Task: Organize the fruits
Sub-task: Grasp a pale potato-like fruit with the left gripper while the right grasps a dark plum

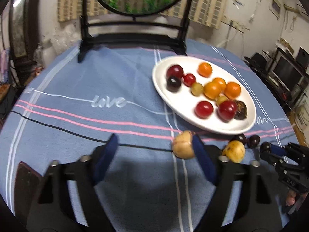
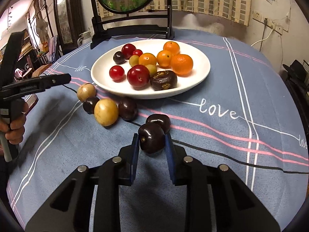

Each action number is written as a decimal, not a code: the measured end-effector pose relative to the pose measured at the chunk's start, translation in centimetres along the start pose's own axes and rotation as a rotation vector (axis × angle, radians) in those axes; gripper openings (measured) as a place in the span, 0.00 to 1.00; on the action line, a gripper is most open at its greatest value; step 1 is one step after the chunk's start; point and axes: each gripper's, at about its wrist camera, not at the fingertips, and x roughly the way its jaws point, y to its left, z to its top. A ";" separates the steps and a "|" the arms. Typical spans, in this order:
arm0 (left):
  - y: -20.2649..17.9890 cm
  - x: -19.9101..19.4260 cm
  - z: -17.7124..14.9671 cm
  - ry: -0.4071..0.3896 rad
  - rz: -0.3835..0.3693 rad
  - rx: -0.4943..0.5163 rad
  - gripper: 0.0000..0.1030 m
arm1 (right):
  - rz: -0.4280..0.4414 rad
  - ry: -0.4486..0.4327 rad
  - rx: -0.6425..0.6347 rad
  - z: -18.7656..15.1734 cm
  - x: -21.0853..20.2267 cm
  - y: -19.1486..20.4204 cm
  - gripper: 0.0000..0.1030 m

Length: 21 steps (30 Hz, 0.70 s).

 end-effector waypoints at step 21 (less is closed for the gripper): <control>-2.3 3.7 -0.2 0.096 -0.180 -0.032 0.52 | -0.010 0.006 0.003 -0.1 0.1 0.3 0.26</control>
